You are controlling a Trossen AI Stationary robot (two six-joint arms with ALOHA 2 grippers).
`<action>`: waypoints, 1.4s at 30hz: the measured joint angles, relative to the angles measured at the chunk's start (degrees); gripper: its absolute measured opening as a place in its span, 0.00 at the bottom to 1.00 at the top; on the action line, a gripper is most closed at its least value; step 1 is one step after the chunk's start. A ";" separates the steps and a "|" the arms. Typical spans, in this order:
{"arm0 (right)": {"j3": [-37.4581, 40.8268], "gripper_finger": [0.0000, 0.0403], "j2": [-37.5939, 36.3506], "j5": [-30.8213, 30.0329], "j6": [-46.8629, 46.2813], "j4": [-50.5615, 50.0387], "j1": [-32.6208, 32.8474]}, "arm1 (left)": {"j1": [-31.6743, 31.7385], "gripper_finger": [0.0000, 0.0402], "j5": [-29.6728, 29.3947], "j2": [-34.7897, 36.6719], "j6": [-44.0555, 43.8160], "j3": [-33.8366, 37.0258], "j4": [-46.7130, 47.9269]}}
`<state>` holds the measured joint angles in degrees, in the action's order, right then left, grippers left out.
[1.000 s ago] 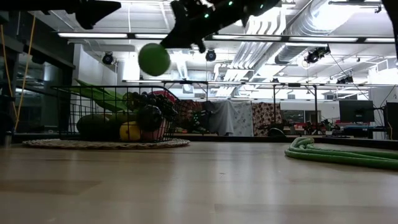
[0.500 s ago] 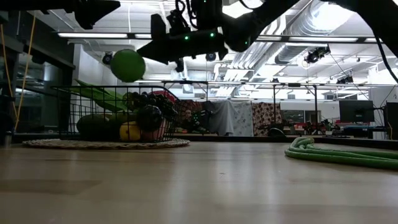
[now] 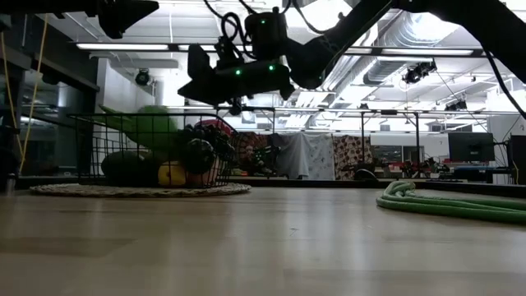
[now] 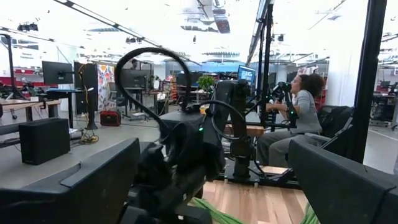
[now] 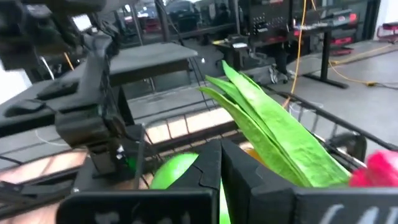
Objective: Build produce basket
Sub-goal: Put the green apple into the wire basket, then put the green beans into the wire basket
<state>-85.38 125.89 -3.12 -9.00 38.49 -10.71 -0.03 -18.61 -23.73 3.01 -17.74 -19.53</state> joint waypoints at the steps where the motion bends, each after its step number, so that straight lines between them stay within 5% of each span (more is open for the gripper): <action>1: 0.00 0.00 0.02 0.15 -0.02 -0.35 -0.03 | 0.00 1.00 -0.02 0.00 0.04 0.00 0.00; 12: 0.02 0.00 -2.46 0.77 1.29 -6.70 -0.45 | 0.00 1.00 -0.02 0.00 0.07 0.00 0.35; 19: -0.04 0.00 -17.69 -2.16 9.79 -40.74 -0.81 | 0.00 1.00 0.00 0.00 0.02 0.00 1.33; 26: 1.41 0.00 -32.01 -20.86 9.20 -71.10 8.64 | 0.02 1.00 0.40 0.00 -1.68 0.00 1.79; 32: 24.53 0.00 -46.31 -27.47 1.91 -55.18 17.67 | 0.00 1.00 1.86 0.02 -2.86 0.00 1.76; 38: 53.08 0.00 -54.51 -30.26 -1.04 -14.80 20.92 | 0.02 1.00 2.39 -0.80 -2.09 0.00 2.79; 42: 62.99 0.00 -54.30 -27.47 2.55 10.92 19.28 | 0.01 1.00 5.52 -2.39 1.74 0.00 3.50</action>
<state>-22.39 71.59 -30.59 -6.45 49.41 8.57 -0.02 -13.09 -26.12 4.74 -17.74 -16.03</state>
